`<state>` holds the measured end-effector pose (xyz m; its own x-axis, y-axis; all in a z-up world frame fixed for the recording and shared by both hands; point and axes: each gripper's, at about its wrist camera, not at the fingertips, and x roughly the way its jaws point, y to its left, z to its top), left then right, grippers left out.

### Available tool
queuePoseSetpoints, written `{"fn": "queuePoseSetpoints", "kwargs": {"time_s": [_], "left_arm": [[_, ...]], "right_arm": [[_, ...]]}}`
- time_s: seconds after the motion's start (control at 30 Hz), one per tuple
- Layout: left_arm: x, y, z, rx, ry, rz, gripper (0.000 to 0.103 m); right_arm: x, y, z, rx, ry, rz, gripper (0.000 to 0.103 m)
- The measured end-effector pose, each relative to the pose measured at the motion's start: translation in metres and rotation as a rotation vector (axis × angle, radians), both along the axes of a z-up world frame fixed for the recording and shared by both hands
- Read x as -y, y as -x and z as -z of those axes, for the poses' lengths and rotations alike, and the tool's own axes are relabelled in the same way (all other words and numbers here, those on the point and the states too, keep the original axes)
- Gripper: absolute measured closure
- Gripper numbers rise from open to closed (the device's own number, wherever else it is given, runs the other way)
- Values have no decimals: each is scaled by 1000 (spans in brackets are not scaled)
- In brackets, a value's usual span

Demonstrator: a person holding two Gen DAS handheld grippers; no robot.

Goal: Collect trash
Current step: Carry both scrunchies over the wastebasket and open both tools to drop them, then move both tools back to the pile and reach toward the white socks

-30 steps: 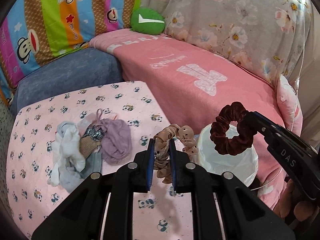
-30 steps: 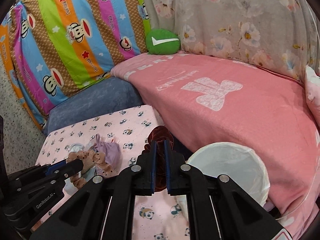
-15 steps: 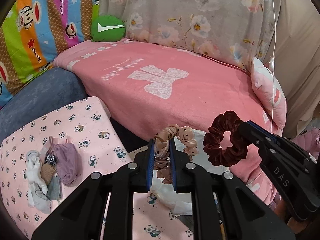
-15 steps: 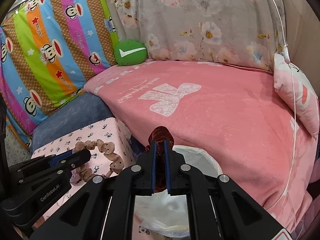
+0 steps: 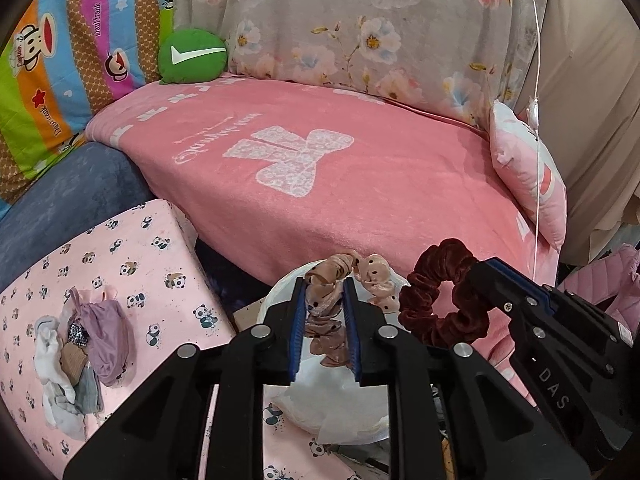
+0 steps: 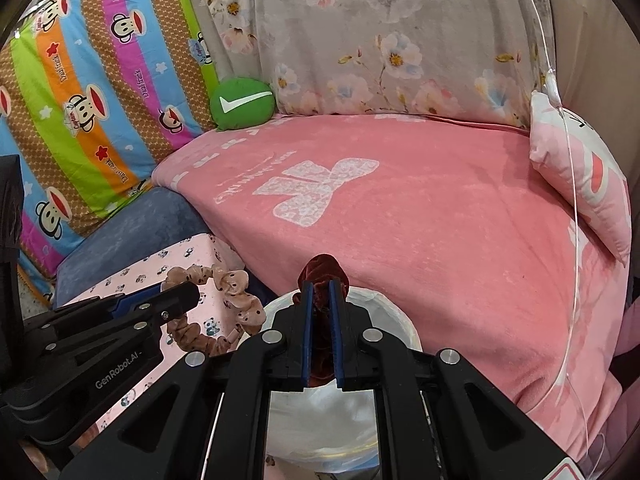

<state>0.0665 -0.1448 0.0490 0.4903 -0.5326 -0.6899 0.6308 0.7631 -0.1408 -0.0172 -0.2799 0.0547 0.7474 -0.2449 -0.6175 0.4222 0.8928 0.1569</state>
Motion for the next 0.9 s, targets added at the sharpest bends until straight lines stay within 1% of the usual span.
{"fn": "queuePoseSetpoints", "kwargs": {"time_s": [0.03,0.07,0.1,0.13,0.17,0.23,0.3,0.37,0.57,0.9], "left_arm": [[0,-1,1,-1,-2,-12,63],[-1,-2,1,4,-4,-34,35],[-4,-2,-1,24,-2,-71,19],[-8,-1,-2,46,7,-97,18],[-9,-1,-3,53,9,-99,18],[-10,-4,-2,39,-5,-98,18],[-13,-6,-1,37,-5,-111,18],[-16,-7,0,32,-2,-115,18],[-27,-7,0,35,1,-135,18],[-60,-13,0,34,6,-201,18]], "right_arm": [[0,0,0,1,3,3,89],[0,0,-1,2,8,7,87],[-2,0,-1,1,10,9,84],[-2,0,-1,1,12,14,79],[-2,1,-1,4,11,18,75],[-2,1,-1,7,6,17,74],[-4,1,-2,6,8,16,73],[-6,1,-2,8,6,13,70],[-15,-3,-3,11,14,-5,64],[-41,-11,-2,3,21,-47,56]]}}
